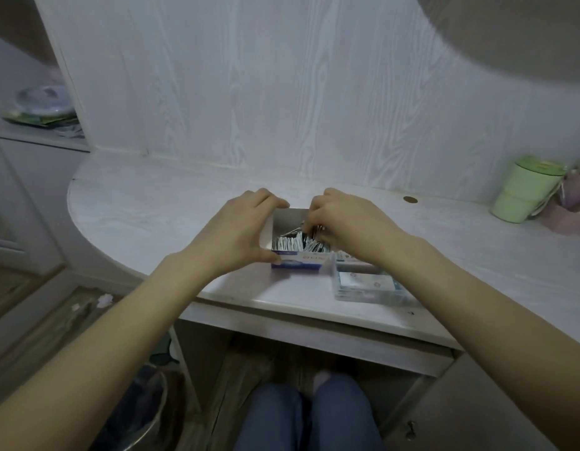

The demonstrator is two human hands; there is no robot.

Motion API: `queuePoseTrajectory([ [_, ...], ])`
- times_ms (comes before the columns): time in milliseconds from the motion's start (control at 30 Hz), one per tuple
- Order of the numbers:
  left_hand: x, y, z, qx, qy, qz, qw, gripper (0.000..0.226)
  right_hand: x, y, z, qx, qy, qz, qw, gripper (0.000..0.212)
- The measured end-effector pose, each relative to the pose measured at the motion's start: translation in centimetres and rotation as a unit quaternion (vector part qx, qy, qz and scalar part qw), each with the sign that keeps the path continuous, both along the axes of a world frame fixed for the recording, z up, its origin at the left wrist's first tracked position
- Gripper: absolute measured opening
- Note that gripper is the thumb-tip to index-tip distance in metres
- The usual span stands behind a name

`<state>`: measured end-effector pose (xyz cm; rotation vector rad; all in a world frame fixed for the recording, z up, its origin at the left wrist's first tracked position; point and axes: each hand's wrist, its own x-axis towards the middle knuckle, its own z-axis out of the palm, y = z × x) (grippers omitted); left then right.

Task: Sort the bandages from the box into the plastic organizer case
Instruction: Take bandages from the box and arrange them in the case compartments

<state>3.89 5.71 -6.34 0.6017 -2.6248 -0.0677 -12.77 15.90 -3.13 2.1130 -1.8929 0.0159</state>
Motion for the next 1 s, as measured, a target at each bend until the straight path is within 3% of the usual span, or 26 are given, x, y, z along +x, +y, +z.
queuePoseTrajectory([
  [200,0.0,0.5,0.2,-0.015,-0.014,0.009,1.0,0.084,0.4,-0.6,-0.6,-0.04,0.091,0.023,0.995,0.009],
  [267,0.0,0.5,0.4,-0.015,-0.018,0.013,1.0,0.084,0.4,-0.6,-0.8,-0.055,0.103,0.037,0.992,0.026],
  [333,0.0,0.4,0.5,-0.016,-0.022,0.016,1.0,0.083,0.4,-0.6,-0.8,-0.066,0.097,0.038,0.992,0.028],
  [433,0.0,0.3,0.5,-0.02,-0.029,0.024,0.999,0.082,0.1,-0.2,-0.5,-0.084,0.023,0.024,0.996,0.008],
  [667,-0.1,-0.2,0.5,-0.04,-0.044,0.05,0.997,0.079,-1.0,-0.2,0.7,-0.115,-0.149,-0.011,0.982,0.013],
  [1000,-0.4,-3.7,2.6,0.05,-0.171,0.121,0.977,0.083,-1.6,-1.9,0.7,-0.223,-0.435,-0.052,0.871,0.01],
])
